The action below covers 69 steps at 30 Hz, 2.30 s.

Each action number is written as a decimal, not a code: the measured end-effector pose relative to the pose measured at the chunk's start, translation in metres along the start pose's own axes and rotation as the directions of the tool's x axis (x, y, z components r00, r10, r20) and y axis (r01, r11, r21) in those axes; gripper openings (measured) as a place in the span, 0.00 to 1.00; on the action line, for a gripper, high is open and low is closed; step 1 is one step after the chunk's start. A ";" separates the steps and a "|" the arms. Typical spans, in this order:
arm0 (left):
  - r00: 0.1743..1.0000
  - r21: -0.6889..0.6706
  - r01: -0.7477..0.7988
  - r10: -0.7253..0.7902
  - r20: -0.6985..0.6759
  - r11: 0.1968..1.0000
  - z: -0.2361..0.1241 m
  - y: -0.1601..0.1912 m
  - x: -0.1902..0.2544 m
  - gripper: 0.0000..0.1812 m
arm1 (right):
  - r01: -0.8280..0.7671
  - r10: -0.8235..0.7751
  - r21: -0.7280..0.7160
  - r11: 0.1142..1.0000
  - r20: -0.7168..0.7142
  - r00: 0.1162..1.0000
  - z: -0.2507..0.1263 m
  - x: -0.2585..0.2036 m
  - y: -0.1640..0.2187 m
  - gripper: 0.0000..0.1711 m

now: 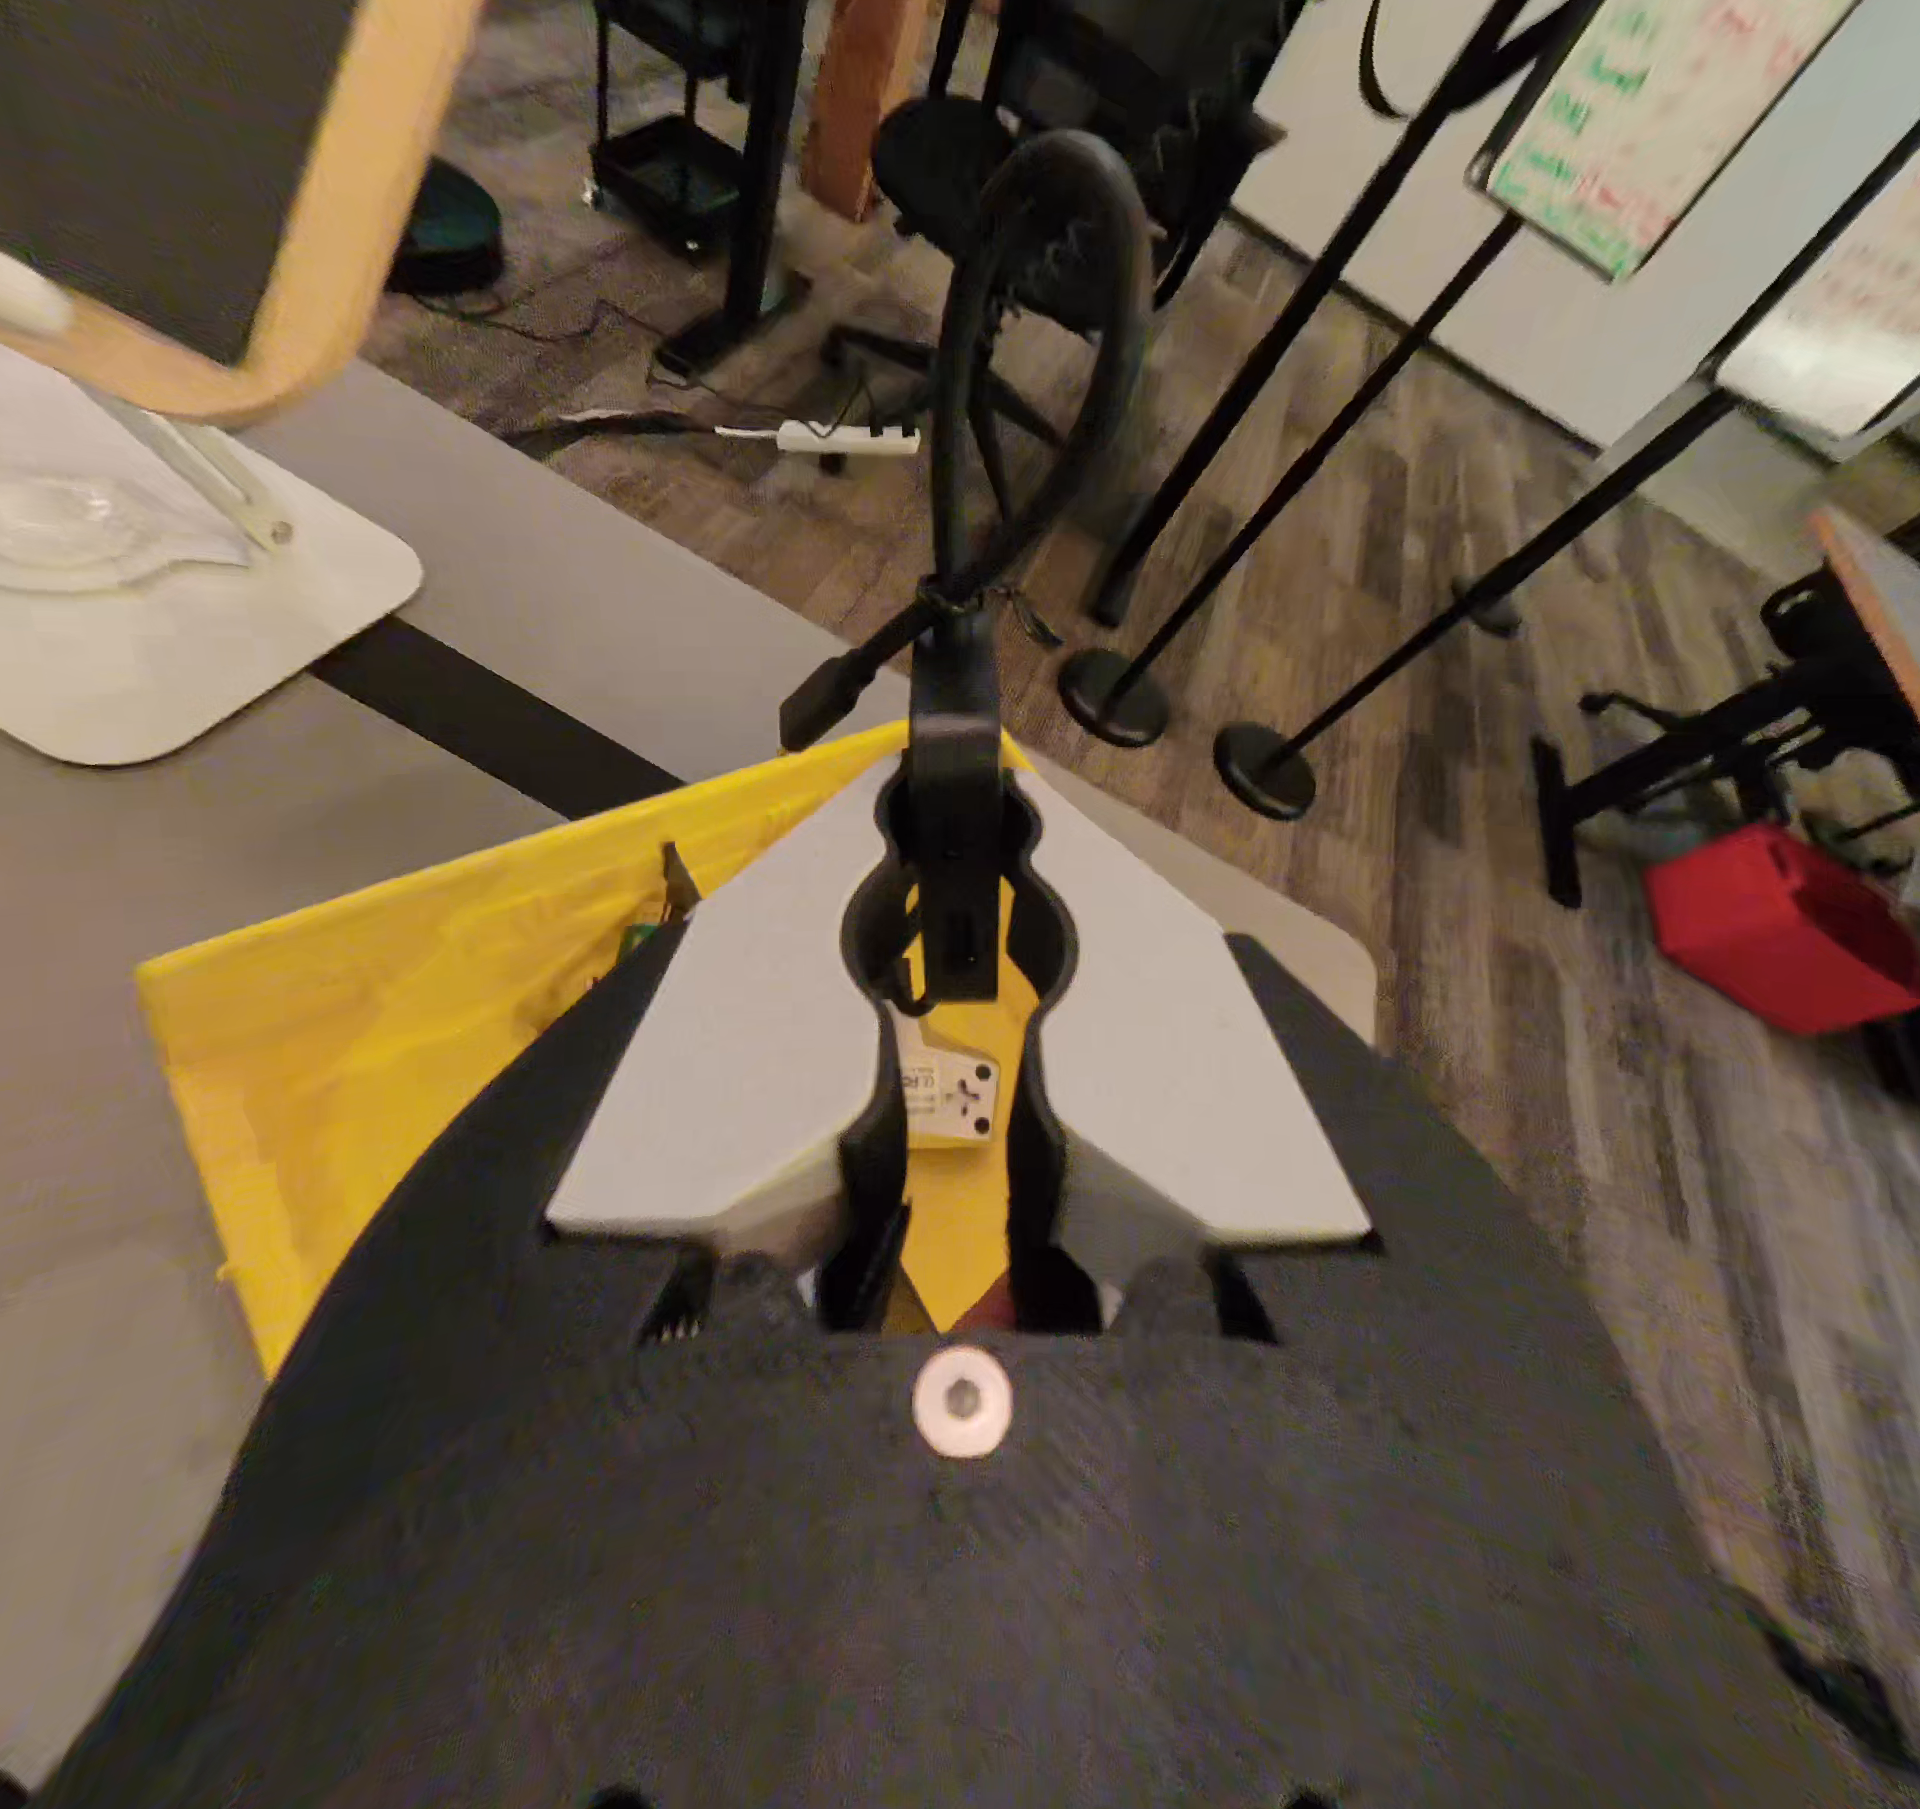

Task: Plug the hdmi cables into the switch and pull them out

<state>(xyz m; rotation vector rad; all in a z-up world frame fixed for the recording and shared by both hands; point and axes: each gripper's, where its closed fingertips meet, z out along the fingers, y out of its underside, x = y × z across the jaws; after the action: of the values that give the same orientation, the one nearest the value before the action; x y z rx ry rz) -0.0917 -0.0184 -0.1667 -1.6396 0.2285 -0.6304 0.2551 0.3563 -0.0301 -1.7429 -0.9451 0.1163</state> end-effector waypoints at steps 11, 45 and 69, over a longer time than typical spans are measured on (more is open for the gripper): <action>0.999 0.007 0.053 -0.053 0.012 0.999 0.000 -0.001 -0.007 0.04 | -0.108 0.149 -0.531 0.841 0.034 0.988 0.050 0.016 0.142 0.06; 0.999 -0.017 0.032 -0.032 0.006 0.999 0.004 0.002 -0.003 0.10 | -0.346 0.325 -0.072 0.935 -0.210 0.922 -0.112 -0.035 0.116 0.48; 0.998 -0.027 0.055 -0.055 0.007 0.998 0.005 0.003 -0.006 0.11 | -0.505 0.433 -0.091 0.858 -0.398 0.808 -0.082 -0.077 0.211 0.07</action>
<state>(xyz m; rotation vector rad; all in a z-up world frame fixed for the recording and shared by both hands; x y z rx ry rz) -0.0938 -0.0120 -0.1716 -1.6785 0.1891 -0.6666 0.3571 0.2266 -0.2029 -2.0646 -0.2369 0.0171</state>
